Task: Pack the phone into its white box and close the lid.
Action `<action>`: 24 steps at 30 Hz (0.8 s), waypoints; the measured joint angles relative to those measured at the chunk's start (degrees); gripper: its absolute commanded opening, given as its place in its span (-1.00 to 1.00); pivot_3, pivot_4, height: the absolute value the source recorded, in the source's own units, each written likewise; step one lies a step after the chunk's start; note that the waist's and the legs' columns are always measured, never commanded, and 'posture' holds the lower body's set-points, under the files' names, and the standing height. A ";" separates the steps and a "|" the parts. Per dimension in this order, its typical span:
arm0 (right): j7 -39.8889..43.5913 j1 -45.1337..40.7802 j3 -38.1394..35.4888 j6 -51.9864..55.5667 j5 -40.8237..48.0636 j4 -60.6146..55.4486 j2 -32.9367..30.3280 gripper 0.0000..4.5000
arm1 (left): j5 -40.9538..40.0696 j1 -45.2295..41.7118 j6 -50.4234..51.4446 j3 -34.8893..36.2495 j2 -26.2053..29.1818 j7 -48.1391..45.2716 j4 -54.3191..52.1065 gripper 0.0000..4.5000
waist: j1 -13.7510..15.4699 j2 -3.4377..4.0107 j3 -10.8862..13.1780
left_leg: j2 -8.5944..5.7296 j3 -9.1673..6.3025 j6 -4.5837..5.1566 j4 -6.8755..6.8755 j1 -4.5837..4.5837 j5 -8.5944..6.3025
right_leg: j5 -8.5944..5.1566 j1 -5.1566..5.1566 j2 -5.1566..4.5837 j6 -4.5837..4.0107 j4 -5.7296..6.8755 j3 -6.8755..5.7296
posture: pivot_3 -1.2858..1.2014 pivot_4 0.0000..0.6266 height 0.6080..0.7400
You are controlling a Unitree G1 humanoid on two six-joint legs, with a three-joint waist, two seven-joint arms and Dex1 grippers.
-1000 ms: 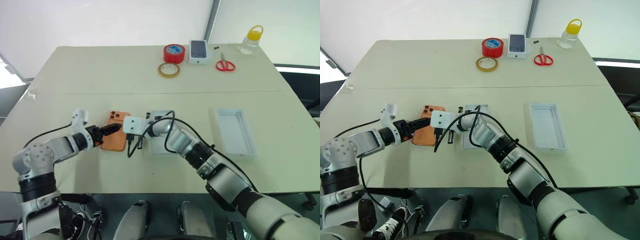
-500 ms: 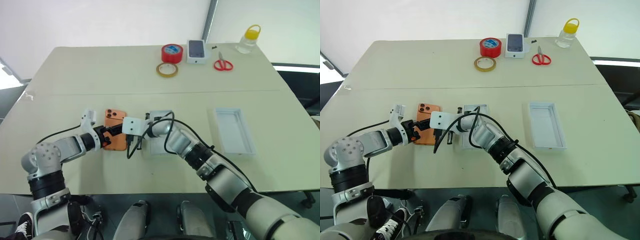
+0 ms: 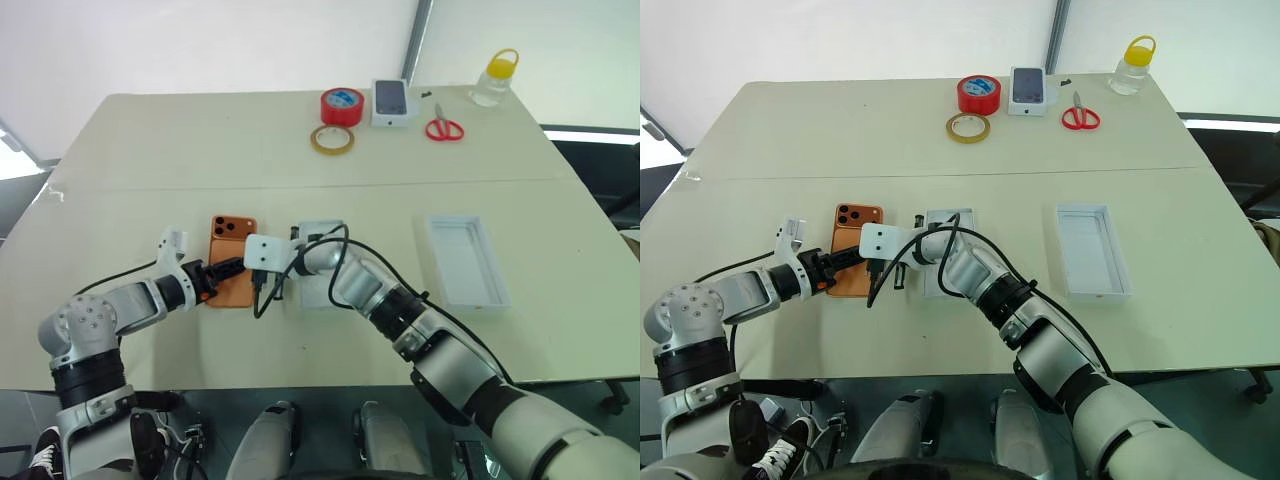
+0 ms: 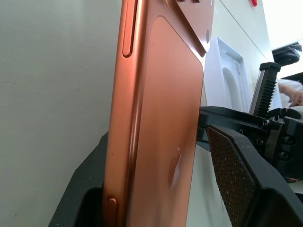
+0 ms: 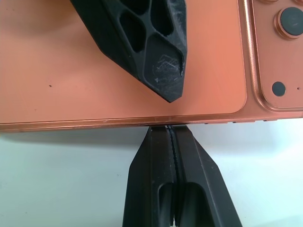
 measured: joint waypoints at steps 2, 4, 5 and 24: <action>-0.06 0.01 0.00 0.02 0.01 -0.01 0.02 -1.00 | 0.32 0.51 -0.95 -0.87 0.03 -0.14 -0.41 0.20 | 0.00 0.00 0.00 | 0.00 0.00 0.00 0.00 0.00 0.00 | 0.00 0.00 0.00 0.00 0.00 0.00 | 0.03 -0.52 1.00; -0.10 0.01 -0.01 0.10 0.01 -0.04 0.04 -1.00 | 0.83 1.32 -2.50 -2.20 0.54 -0.61 -1.56 0.20 | 0.01 0.00 0.00 | 0.00 0.00 0.00 0.00 0.00 0.00 | 0.00 0.00 0.00 0.00 0.00 0.00 | 0.03 -0.52 1.00; -0.04 0.09 -0.01 0.20 0.01 -0.27 -0.07 -1.00 | 1.42 1.77 -3.77 -3.35 0.96 -1.03 -2.39 0.20 | 0.01 0.00 0.00 | 0.00 0.00 0.00 0.00 0.00 0.00 | 0.00 0.00 0.00 0.00 0.00 0.00 | 0.03 -0.52 1.00; 0.04 1.56 -0.03 1.07 -0.02 -2.78 -1.40 -1.00 | 1.24 2.10 -8.82 -6.07 1.77 -2.29 -3.02 0.98 | -0.12 0.05 -0.03 | 0.03 0.00 0.01 -0.05 0.06 -0.01 | 0.02 0.02 0.03 -0.03 0.02 0.01 | 0.03 -0.52 1.00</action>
